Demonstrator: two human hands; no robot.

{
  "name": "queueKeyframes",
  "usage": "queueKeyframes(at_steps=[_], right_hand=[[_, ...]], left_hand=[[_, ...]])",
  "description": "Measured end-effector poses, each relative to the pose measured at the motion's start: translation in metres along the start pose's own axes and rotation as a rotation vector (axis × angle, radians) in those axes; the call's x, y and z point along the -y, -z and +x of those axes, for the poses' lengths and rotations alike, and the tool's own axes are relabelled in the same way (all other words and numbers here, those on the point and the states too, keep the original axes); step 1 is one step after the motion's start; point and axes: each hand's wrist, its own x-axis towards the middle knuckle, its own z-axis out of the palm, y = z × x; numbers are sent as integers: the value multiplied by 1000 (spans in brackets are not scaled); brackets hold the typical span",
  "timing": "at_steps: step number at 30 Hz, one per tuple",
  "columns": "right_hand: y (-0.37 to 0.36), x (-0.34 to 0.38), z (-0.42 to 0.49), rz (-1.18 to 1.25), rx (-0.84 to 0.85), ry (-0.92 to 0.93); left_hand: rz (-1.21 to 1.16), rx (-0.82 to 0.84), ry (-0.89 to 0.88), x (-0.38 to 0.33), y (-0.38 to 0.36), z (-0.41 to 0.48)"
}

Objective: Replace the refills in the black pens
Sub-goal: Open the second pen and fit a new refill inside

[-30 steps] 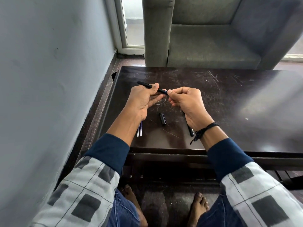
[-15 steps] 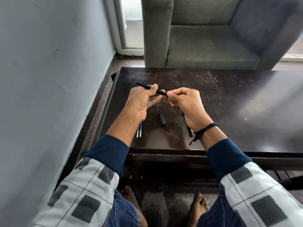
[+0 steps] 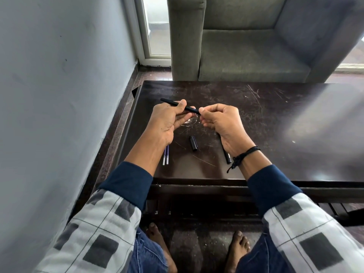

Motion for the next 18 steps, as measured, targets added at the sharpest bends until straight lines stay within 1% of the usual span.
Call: queueKeyframes(at_steps=[5, 12, 18], right_hand=[[0, 0, 0, 15, 16, -54], [1, 0, 0, -25, 0, 20], [2, 0, 2, 8, 11, -54]], left_hand=[[4, 4, 3, 0, 0, 0], [4, 0, 5, 1, 0, 0], [4, 1, 2, 0, 0, 0]])
